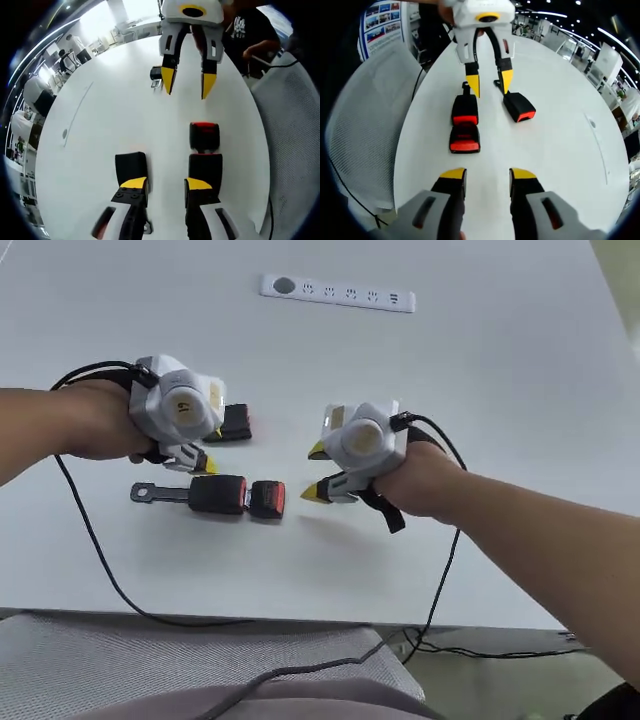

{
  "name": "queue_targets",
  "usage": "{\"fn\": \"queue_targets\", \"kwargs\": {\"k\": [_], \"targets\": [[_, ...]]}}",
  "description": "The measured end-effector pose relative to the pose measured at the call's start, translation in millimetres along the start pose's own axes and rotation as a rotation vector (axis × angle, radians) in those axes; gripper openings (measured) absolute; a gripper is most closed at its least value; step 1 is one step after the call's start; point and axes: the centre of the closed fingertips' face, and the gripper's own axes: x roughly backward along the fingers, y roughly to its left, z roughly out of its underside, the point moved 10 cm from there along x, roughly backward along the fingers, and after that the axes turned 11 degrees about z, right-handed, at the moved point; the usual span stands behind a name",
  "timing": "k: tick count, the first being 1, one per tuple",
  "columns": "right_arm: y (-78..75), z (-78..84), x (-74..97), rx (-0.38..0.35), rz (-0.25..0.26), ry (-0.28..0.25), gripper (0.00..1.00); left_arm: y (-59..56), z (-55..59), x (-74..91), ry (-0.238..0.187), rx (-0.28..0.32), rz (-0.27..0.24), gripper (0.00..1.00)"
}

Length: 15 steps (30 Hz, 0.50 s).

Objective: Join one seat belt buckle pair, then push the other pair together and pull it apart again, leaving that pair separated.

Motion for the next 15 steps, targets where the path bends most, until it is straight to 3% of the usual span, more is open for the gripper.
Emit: {"fn": "queue_targets", "kwargs": {"k": [8, 15], "targets": [[-25.7, 26.7, 16.1, -0.02, 0.05, 0.044, 0.35, 29.0, 14.3, -7.0, -0.003, 0.04, -0.032, 0.32], [-42.5, 43.7, 24.7, -0.019, 0.075, 0.076, 0.35, 44.2, 23.1, -13.8, 0.008, 0.058, -0.047, 0.34]]}}
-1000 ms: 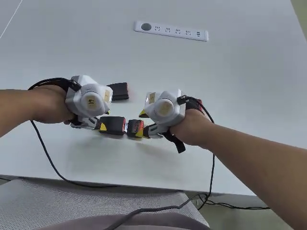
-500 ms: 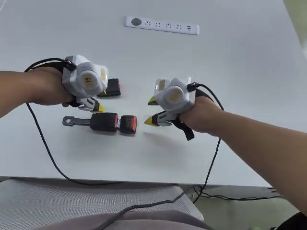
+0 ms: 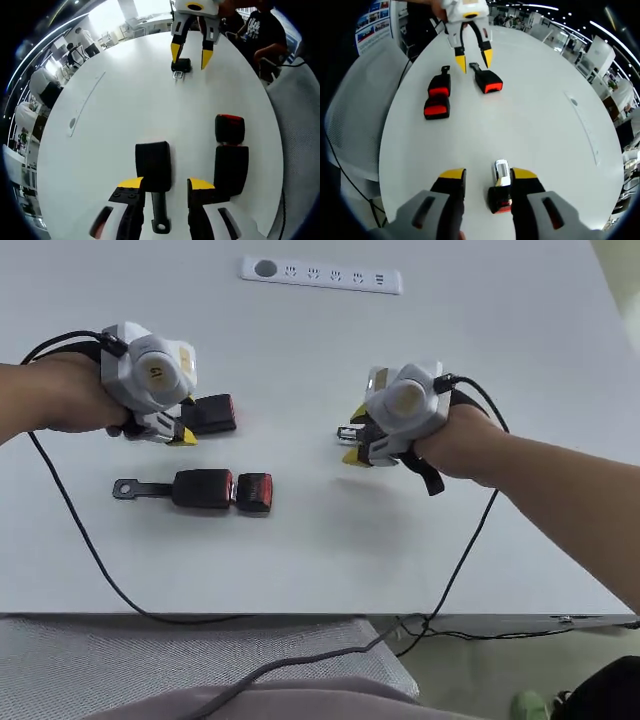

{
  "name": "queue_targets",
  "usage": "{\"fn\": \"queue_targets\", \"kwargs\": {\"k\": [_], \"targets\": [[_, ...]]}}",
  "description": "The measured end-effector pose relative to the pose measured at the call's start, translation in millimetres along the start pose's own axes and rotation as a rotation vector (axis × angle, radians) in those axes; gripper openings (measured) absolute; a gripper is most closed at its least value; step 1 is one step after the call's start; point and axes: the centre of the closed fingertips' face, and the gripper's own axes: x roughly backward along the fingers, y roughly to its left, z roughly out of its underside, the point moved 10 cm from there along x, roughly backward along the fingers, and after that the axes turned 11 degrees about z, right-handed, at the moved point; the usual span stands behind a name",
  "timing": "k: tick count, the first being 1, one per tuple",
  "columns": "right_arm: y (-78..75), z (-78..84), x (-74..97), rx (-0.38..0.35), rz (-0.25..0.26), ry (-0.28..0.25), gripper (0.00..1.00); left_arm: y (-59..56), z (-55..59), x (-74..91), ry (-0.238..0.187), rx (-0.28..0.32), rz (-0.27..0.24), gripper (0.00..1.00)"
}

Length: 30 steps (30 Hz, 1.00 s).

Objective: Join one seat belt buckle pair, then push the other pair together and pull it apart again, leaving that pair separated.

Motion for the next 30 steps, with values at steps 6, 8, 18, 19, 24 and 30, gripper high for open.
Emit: {"fn": "queue_targets", "kwargs": {"k": [6, 8, 18, 19, 24, 30], "targets": [[-9.2, 15.0, 3.5, -0.016, 0.008, 0.026, 0.36, 13.5, -1.6, -1.3, -0.022, 0.017, -0.009, 0.35], [-11.5, 19.7, 4.3, -0.019, 0.011, 0.035, 0.37, 16.0, -1.8, -3.9, -0.017, 0.013, -0.001, 0.36], [-22.3, 38.7, 3.5, -0.044, 0.0, 0.077, 0.38, 23.9, 0.6, -15.0, 0.017, -0.014, 0.023, 0.4], [-22.1, 40.7, 2.2, -0.046, -0.011, 0.084, 0.38, 24.3, 2.0, -16.4, 0.02, -0.015, 0.029, 0.39], [-21.7, 46.3, -3.6, -0.049, -0.035, 0.099, 0.37, 21.8, 3.1, -19.0, 0.033, -0.024, 0.051, 0.35], [-23.4, 45.5, -10.7, -0.046, -0.052, 0.1, 0.36, 20.6, 1.5, -20.3, 0.035, -0.033, 0.061, 0.33]]}}
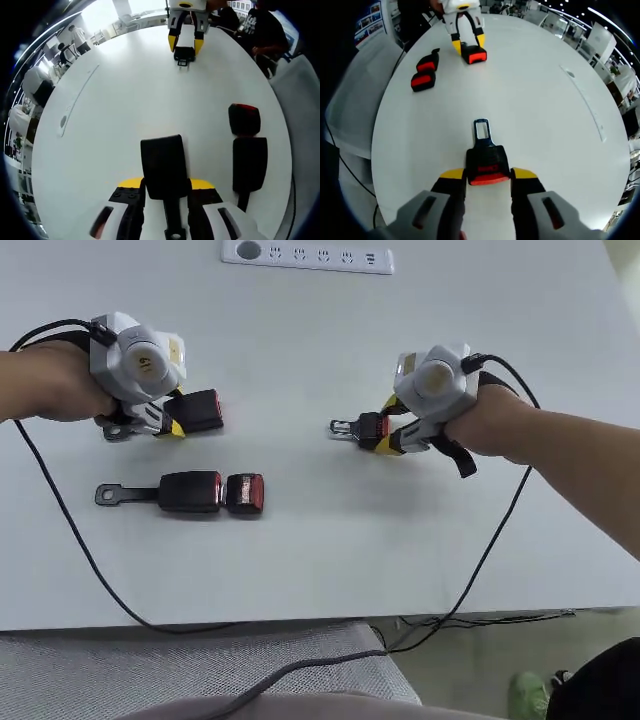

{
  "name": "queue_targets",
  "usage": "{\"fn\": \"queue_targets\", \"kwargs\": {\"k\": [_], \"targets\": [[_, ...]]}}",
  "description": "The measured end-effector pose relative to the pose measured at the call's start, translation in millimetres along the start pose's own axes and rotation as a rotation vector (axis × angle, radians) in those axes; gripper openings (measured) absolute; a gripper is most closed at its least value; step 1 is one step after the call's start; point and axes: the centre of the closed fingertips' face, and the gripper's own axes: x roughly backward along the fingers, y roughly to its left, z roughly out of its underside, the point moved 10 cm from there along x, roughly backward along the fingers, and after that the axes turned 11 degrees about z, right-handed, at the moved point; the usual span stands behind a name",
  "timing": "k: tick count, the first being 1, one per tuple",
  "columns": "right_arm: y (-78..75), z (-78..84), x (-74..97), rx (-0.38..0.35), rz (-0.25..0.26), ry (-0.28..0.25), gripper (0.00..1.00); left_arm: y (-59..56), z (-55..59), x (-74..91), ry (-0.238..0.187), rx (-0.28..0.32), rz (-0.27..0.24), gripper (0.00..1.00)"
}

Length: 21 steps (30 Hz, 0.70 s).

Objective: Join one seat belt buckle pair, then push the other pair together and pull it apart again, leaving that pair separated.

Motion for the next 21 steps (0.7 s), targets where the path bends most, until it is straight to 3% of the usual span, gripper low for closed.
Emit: {"fn": "queue_targets", "kwargs": {"k": [8, 18, 21], "targets": [[-4.4, 2.4, -7.9, 0.023, -0.02, 0.002, 0.36, 2.2, 0.6, 0.9, -0.005, -0.005, 0.026, 0.33], [-10.6, 0.0, -12.4, 0.053, -0.058, 0.002, 0.35, -0.4, -1.6, 0.9, 0.023, -0.07, 0.055, 0.31], [-13.2, 2.8, -15.3, 0.065, -0.058, 0.006, 0.35, 0.5, -1.0, 0.6, 0.02, -0.059, 0.055, 0.31]]}}
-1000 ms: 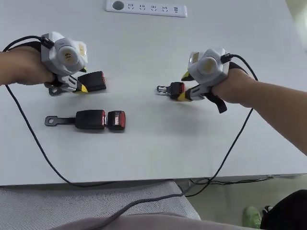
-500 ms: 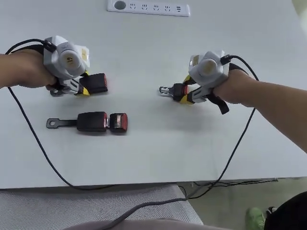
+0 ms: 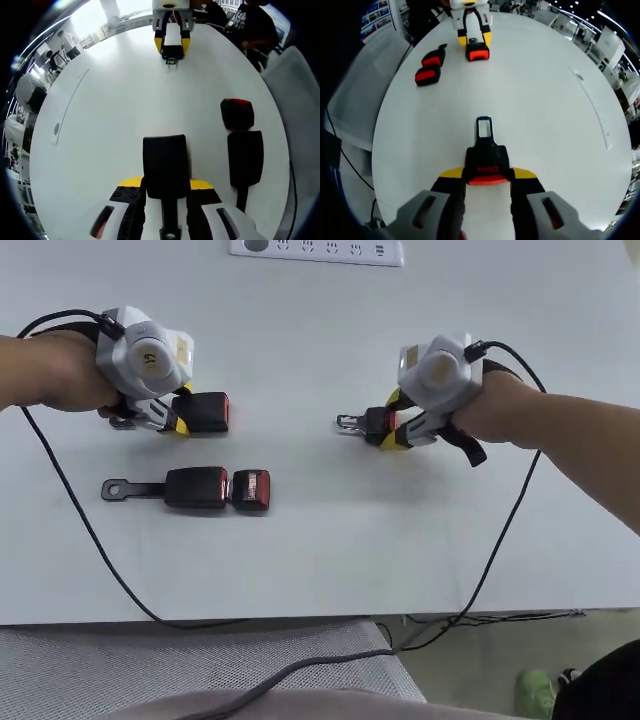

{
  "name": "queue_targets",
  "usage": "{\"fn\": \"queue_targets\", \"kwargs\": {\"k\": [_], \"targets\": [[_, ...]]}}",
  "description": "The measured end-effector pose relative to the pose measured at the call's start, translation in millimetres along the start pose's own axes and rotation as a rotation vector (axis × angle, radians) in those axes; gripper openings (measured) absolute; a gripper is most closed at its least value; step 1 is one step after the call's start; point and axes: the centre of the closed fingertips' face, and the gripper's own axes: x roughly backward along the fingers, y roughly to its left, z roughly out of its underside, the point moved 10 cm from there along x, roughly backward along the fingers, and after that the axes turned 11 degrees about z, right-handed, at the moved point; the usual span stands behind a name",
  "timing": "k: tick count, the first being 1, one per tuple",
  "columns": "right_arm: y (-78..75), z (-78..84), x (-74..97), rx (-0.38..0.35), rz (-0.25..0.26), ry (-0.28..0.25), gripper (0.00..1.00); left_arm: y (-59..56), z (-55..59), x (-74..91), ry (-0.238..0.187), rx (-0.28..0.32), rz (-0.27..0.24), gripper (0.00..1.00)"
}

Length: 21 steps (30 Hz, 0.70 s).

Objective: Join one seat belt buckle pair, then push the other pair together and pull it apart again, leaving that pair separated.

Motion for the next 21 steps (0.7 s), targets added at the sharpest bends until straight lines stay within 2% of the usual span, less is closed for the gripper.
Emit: {"fn": "queue_targets", "kwargs": {"k": [3, 10, 21], "targets": [[-1.9, 1.4, -1.1, 0.006, 0.001, 0.006, 0.35, -0.8, -1.0, 0.0, 0.014, -0.018, 0.001, 0.31], [2.2, -4.3, 2.0, 0.026, 0.011, 0.01, 0.35, -0.7, -0.1, -1.4, 0.017, -0.015, 0.012, 0.31], [15.7, -32.4, -3.6, 0.035, 0.005, -0.027, 0.35, -0.1, -1.3, -2.9, 0.038, -0.021, 0.02, 0.31]]}}
